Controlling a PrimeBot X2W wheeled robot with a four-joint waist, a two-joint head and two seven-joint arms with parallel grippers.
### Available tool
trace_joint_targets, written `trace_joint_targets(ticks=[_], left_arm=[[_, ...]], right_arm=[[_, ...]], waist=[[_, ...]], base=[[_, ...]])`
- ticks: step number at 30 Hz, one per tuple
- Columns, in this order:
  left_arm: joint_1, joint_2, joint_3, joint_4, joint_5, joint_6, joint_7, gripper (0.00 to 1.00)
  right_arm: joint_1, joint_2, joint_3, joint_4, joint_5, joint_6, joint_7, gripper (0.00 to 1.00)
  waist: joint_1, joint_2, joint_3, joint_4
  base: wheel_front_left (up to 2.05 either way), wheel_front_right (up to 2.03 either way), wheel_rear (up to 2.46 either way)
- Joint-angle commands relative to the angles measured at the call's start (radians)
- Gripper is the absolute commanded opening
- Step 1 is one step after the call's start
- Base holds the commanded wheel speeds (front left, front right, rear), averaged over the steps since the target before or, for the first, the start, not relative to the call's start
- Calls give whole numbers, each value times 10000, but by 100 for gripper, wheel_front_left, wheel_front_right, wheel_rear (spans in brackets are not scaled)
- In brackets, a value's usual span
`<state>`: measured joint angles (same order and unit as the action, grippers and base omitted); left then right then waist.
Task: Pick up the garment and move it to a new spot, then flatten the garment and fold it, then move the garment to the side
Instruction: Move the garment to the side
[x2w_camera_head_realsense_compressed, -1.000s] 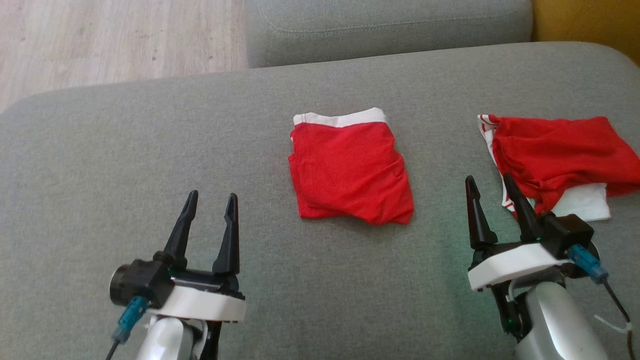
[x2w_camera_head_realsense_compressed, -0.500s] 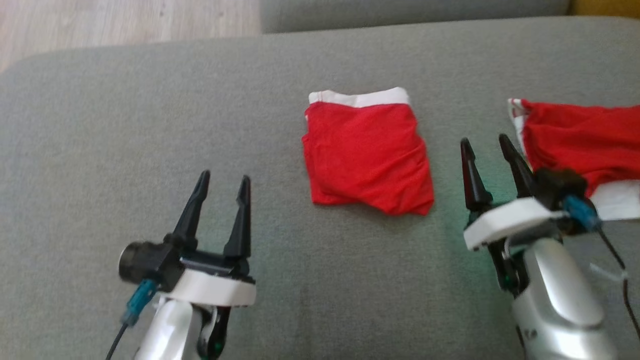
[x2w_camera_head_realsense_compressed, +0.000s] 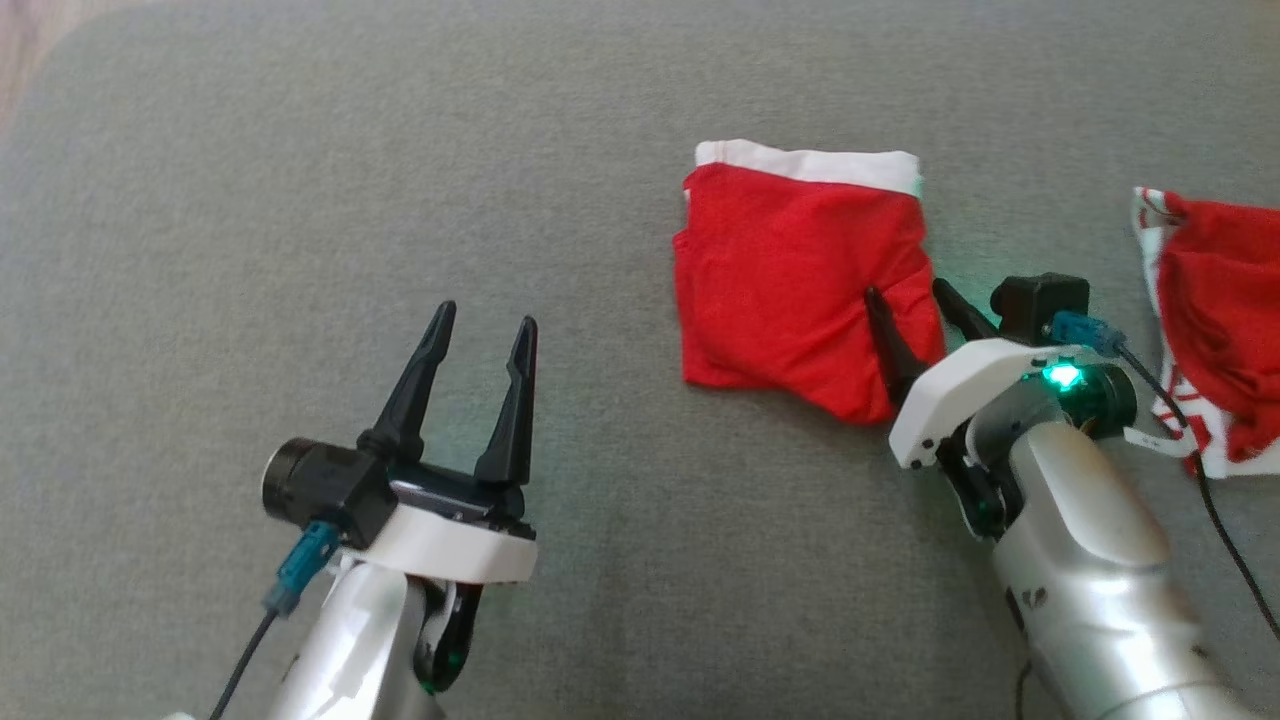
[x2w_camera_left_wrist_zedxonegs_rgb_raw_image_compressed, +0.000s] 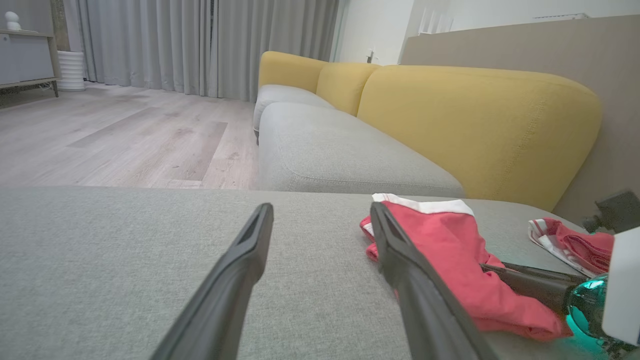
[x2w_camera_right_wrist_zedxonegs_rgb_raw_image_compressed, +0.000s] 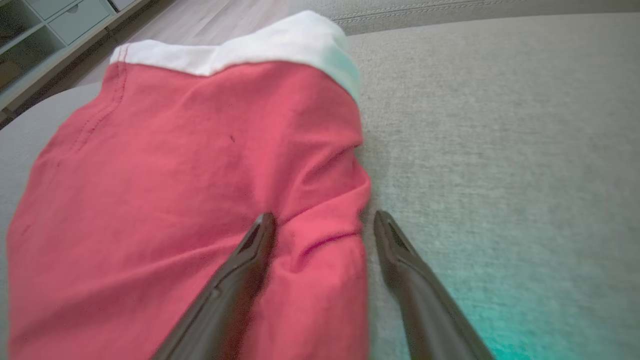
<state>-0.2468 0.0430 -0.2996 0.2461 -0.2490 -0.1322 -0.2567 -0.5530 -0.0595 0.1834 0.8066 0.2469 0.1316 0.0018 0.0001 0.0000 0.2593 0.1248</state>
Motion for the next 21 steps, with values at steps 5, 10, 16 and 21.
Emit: trace_joint_targets(ticks=[5, 10, 16, 21], left_arm=[[-425, 72, 183, -309, -167, 16, -51, 100], [-457, 72, 167, -332, -200, 16, -51, 100], [-503, 72, 270, -298, -165, 16, -51, 100], [-456, 72, 331, -325, -92, 16, -51, 100]], right_arm=[[-576, 93, 667, 760, 467, -9, 241, 100], [-833, 93, 1241, 1441, 879, -9, 263, 93], [-1272, 93, 1639, 1839, 542, -9, -493, 0], [-1703, 93, 1693, 2015, -843, -9, -1265, 0]], waist=[[-1, 0, 223, 308], [-1, 0, 313, 408], [-1, 0, 255, 282], [-1, 0, 27, -90]], base=[[0, 0, 0], [0, 0, 0], [0, 0, 0], [0, 0, 0]])
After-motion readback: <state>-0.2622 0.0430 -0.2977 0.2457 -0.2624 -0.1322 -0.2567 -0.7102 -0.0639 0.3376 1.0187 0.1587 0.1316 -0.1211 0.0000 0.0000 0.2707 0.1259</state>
